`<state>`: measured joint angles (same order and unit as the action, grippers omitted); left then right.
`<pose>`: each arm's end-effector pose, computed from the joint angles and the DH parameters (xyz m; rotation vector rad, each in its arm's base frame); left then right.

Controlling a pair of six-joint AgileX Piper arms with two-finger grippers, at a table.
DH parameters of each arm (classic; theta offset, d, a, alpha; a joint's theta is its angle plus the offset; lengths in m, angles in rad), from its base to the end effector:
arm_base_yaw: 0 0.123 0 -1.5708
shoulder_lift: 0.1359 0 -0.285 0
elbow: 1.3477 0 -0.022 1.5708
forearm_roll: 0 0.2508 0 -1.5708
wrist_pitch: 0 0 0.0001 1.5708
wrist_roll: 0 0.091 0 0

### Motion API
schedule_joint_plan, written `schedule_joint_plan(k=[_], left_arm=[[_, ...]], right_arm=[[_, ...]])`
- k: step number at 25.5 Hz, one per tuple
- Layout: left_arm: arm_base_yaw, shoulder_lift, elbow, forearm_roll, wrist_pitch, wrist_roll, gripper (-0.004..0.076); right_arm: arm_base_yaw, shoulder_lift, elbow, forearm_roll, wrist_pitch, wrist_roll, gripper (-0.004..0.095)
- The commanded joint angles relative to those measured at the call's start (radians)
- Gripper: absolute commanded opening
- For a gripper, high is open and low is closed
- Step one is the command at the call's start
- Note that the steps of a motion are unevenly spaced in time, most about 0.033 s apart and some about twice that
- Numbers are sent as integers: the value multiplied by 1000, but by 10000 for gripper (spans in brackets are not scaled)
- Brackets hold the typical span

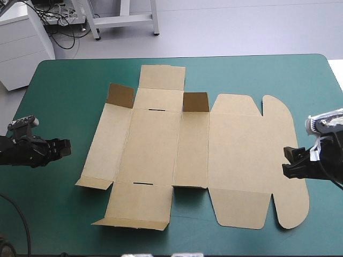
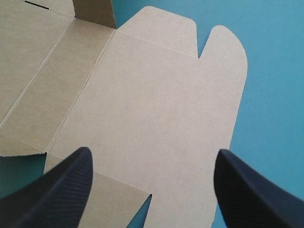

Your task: Fold the box

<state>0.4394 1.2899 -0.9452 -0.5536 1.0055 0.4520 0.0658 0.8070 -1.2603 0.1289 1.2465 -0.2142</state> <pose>0.2320 0.0644 0.2868 -0.2825 2.6020 -0.4444 0.1042 0.0180 0.4431 -0.3339 2.2446 0.0823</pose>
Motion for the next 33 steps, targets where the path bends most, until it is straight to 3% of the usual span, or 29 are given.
schedule_joint_plan(k=[1,5,11,33], left_arm=[[17,50,-21,-158,17,88,384],[17,160,-23,-243,109,175,445],[17,275,-23,-244,112,188,447],[-194,370,-24,-368,197,240,439]], right_arm=[[-8,-22,-21,24,-23,-2,663],[-8,-24,-21,33,-22,-6,663],[-8,-24,-21,33,-22,-17,663],[-8,-24,-21,29,-22,-26,653]])
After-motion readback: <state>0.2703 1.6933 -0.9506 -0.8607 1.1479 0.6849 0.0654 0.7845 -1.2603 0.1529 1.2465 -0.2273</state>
